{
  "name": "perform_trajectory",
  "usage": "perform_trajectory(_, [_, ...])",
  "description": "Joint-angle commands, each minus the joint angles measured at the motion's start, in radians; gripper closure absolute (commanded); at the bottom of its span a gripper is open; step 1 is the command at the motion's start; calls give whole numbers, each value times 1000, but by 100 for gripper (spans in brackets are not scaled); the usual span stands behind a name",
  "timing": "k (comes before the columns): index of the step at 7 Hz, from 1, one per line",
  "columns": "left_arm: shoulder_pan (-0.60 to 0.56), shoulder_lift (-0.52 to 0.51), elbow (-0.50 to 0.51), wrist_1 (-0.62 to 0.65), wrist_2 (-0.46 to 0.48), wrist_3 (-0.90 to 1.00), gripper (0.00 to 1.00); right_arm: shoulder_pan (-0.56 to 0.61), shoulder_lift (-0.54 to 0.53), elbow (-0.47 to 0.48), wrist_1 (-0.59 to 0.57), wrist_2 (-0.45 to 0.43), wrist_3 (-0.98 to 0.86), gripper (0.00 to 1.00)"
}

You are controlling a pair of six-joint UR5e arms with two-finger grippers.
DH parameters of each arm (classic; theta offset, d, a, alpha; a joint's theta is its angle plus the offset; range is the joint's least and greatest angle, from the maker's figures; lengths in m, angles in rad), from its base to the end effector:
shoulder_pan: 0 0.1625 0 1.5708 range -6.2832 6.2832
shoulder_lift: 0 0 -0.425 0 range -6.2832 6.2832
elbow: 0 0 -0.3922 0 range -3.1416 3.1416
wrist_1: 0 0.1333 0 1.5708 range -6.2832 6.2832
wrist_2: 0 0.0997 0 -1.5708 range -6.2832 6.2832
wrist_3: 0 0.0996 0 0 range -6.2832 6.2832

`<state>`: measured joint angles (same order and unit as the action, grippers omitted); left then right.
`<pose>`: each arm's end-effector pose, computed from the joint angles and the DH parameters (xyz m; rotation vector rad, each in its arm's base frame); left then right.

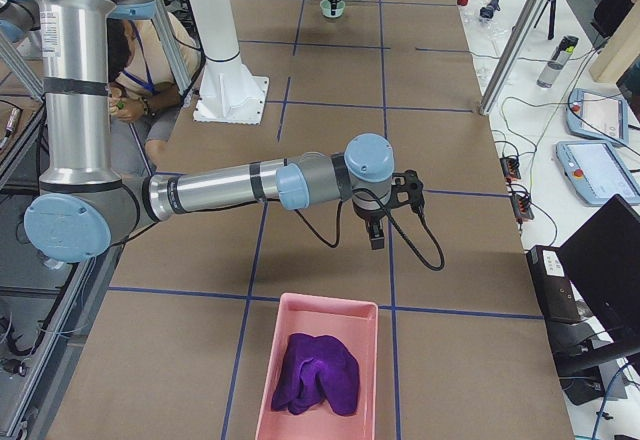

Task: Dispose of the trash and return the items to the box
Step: 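Reach the left gripper to the pale green bowl and grasp its rim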

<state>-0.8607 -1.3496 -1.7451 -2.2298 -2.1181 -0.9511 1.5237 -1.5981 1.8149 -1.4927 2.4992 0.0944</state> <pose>0.2179 -0.3784 0.6079 0.0111 0.7970 -0.0606 0.0307 -0.4861 0.5311 0.2074 -0.9380 -0.0933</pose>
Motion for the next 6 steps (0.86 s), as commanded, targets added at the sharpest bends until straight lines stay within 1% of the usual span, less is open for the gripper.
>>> perform_trajectory(1, [-30, 10, -151, 9, 3, 0, 100, -28, 0, 18, 5, 12, 54, 0])
perform_trajectory(2, [-114, 7, -177, 19, -2, 14, 100, -36, 0, 26, 5, 12, 67, 0])
perform_trajectory(3, [-220, 7, -166, 22, 0, 122, 100, -48, 0, 33, 6, 12, 91, 0])
perform_trajectory(4, [-348, 30, -116, 27, 7, 360, 100, -60, 0, 32, 8, 12, 96, 0])
perform_trajectory(5, [-486, 33, -40, 29, 29, 570, 100, -66, -2, 32, 8, 12, 100, 0])
perform_trajectory(6, [-600, 33, 19, 29, 62, 732, 100, -72, -2, 32, 8, 12, 102, 0])
